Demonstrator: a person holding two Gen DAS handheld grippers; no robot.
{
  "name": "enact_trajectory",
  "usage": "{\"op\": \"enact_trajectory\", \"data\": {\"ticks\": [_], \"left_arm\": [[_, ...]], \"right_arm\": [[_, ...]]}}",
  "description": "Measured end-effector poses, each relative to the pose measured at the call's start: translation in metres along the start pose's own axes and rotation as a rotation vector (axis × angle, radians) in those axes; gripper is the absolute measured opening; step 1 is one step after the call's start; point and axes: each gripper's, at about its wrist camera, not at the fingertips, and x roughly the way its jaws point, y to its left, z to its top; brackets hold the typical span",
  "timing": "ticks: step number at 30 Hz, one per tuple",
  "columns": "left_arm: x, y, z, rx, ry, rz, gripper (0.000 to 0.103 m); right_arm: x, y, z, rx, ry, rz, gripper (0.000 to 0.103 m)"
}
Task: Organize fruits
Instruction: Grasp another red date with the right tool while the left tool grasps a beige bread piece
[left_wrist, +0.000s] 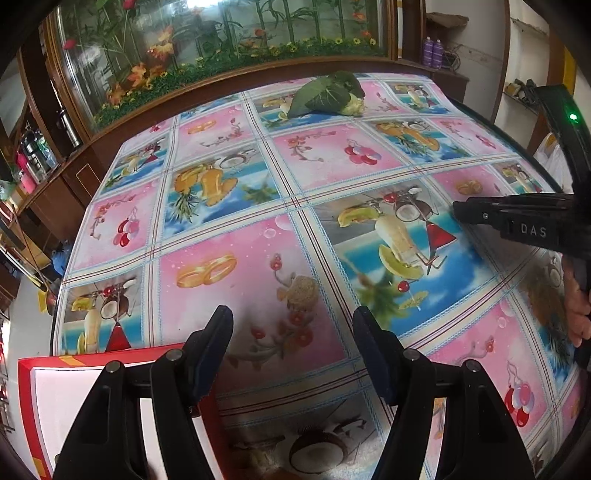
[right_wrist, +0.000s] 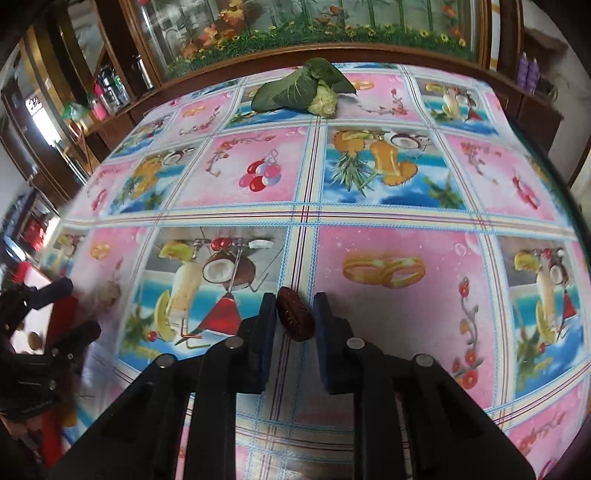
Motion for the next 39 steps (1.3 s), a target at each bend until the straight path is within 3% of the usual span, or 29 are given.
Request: {"op": "enact_trajectory", "data": {"ticks": [3, 9, 13, 22, 31, 39], "left_arm": [[0.004, 0.001, 0.004, -0.019, 0.008, 0.000, 0.067], [0.021, 0.007, 0.008, -0.084, 0.088, -0.011, 0.047], [0.023, 0.011, 0.011, -0.125, 0.092, -0.047, 0.037], [0.023, 0.003, 0.013, -0.129, 0.079, -0.052, 0.021], [0.010, 0.004, 0.005, -0.200, 0.055, -0.049, 0.021], [-0.050, 0.003, -0.014, -0.213, -0.071, 0.031, 0.021]], "right_arm": [[-0.001, 0.003, -0.001, -0.010, -0.008, -0.024, 0.021], [0.001, 0.002, -0.001, -0.003, -0.005, -0.024, 0.019], [0.001, 0.002, -0.001, -0.006, -0.007, -0.029, 0.019], [-0.002, 0.003, -0.003, 0.013, 0.003, -0.032, 0.019], [-0.014, 0.003, -0.001, 0.041, -0.039, -0.005, 0.019], [-0.029, 0.019, -0.004, 0.014, -0.129, 0.051, 0.019]]}}
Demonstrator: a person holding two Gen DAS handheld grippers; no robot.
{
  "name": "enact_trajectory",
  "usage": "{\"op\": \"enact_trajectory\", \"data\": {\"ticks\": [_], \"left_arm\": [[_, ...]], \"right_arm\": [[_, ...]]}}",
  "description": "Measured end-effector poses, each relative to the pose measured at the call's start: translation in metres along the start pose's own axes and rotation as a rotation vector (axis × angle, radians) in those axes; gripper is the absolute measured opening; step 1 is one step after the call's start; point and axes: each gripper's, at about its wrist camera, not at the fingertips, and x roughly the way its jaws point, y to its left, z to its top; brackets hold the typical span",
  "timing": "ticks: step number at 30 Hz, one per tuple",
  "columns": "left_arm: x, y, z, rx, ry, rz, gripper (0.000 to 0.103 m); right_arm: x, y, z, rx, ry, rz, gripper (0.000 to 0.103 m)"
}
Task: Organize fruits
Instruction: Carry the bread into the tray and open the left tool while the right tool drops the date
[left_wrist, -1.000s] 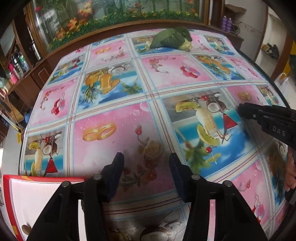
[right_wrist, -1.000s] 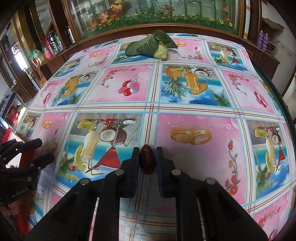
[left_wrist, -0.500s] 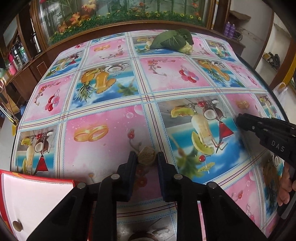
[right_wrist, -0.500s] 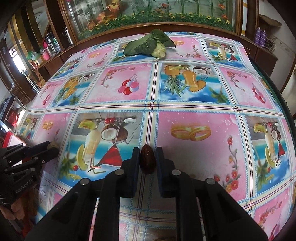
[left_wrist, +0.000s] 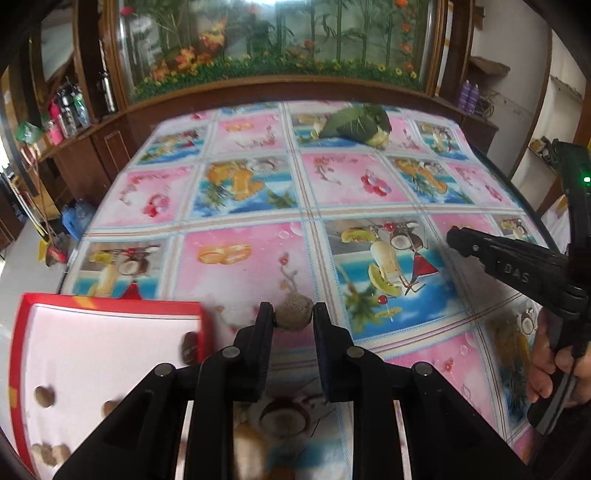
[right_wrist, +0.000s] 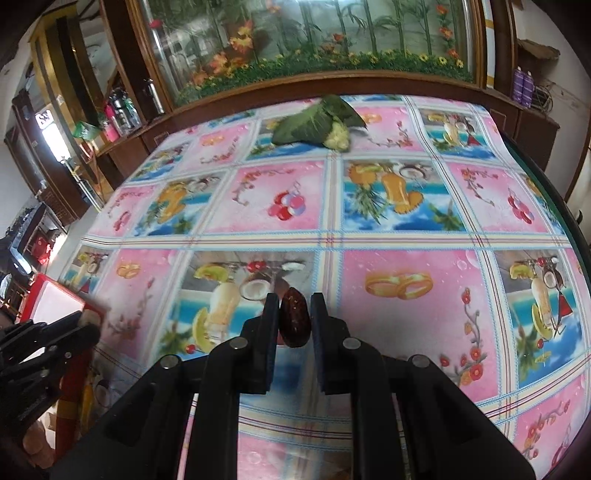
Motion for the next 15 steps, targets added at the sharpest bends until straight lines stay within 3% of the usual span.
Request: {"op": "enact_trajectory", "data": {"ticks": [6, 10, 15], "left_arm": [[-0.049, 0.023, -0.015, -0.018, -0.099, 0.077, 0.021], [-0.068, 0.040, -0.028, -0.040, -0.125, 0.107, 0.021], [-0.082, 0.065, -0.047, -0.069, -0.137, 0.147, 0.021]], "right_arm": [[-0.018, 0.027, -0.009, 0.010, -0.085, 0.113, 0.019], [-0.036, 0.060, -0.025, 0.006, -0.133, 0.205, 0.019], [-0.047, 0.105, -0.045, -0.015, -0.133, 0.298, 0.019]]}}
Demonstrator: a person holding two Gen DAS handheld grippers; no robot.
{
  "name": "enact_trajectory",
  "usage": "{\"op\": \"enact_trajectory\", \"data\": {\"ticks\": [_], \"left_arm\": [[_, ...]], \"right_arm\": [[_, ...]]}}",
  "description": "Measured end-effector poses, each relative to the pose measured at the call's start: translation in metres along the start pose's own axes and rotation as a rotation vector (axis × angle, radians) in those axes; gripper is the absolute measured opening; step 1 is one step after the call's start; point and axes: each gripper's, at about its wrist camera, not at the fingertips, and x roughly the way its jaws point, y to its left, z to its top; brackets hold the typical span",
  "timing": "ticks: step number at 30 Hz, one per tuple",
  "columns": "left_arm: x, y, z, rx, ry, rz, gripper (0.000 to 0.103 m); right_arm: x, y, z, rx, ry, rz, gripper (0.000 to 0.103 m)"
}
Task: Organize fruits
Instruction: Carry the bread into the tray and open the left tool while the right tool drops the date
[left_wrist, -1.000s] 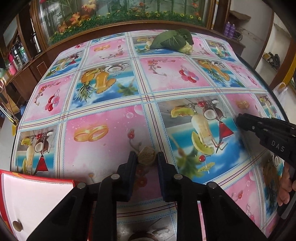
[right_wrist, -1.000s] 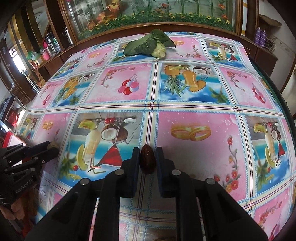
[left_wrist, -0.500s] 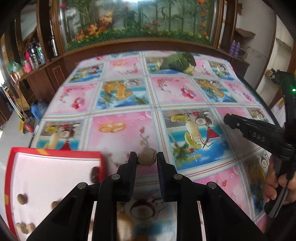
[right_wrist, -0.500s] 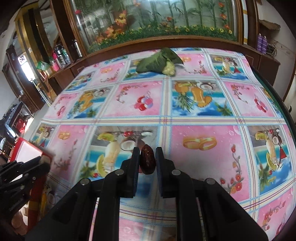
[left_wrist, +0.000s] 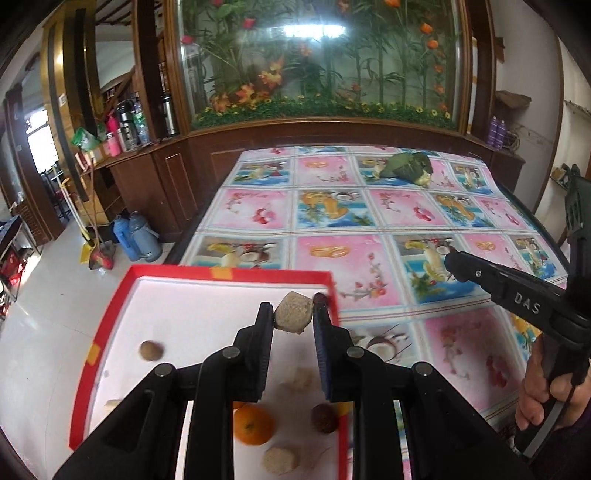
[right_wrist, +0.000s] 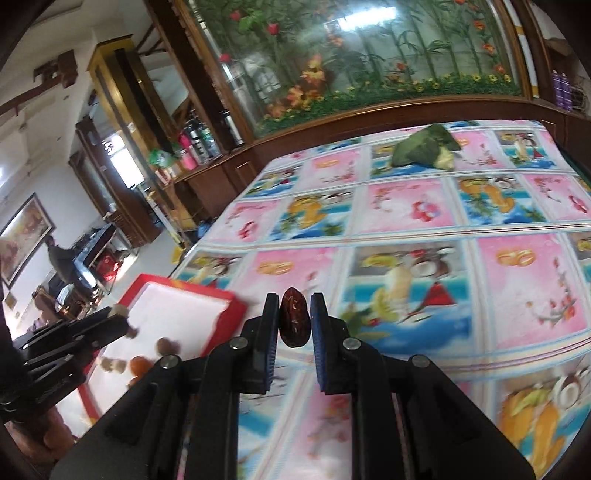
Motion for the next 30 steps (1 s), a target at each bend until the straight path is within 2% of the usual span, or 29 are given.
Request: {"op": "enact_trajectory", "data": {"ticks": [11, 24, 30], "left_arm": [[-0.004, 0.054, -0.035, -0.100, 0.021, 0.045, 0.021], [0.006, 0.098, -0.066, -0.189, 0.067, 0.070, 0.021], [0.011, 0.102, -0.075, -0.186, 0.087, 0.069, 0.021]], "right_arm": [[0.009, 0.086, -0.033, -0.115, 0.051, 0.086, 0.019], [0.023, 0.114, -0.054, -0.138, 0.118, 0.113, 0.019], [0.037, 0.124, -0.063, -0.154, 0.152, 0.114, 0.019]]}}
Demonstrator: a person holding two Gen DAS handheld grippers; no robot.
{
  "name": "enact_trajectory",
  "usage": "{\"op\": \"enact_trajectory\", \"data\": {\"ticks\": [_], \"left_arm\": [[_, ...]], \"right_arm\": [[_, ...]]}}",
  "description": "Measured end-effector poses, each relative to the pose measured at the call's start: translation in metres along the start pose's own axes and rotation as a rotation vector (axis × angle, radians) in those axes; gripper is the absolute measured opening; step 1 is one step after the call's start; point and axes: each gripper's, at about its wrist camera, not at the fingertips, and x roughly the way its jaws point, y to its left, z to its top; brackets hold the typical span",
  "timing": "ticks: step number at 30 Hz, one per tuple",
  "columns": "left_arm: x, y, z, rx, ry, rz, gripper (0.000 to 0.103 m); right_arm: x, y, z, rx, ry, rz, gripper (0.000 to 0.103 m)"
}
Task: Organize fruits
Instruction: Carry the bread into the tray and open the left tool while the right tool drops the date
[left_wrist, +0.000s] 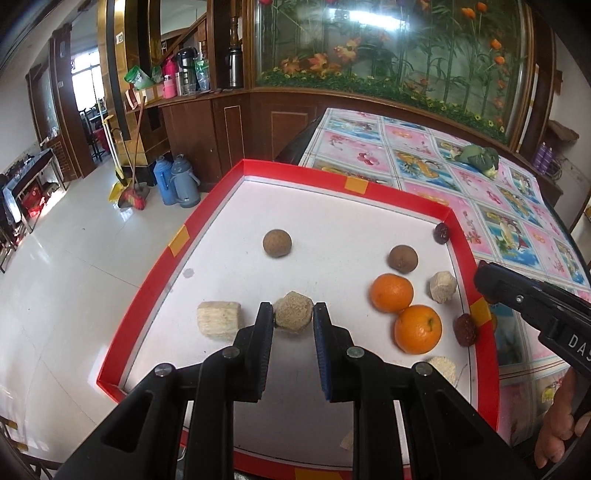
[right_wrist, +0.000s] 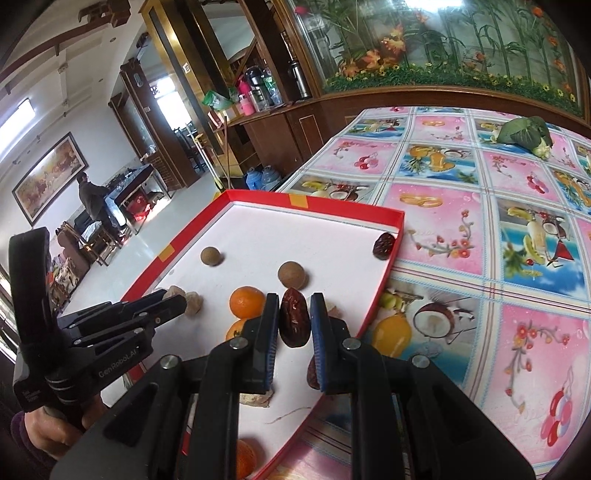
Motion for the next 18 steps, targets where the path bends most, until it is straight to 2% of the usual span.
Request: {"op": "enact_trajectory", "data": {"ticks": [7, 18], "left_arm": [[0.004, 0.002, -0.009, 0.005, 0.019, -0.015, 0.021], [0.007, 0.000, -0.011, 0.015, 0.035, -0.001, 0.021]], "right_arm": [[0.014, 0.011, -0.012, -0.036, 0.053, 0.005, 0.019], [0.023, 0.010, -0.016, -0.036, 0.079, -0.024, 0.019]]}}
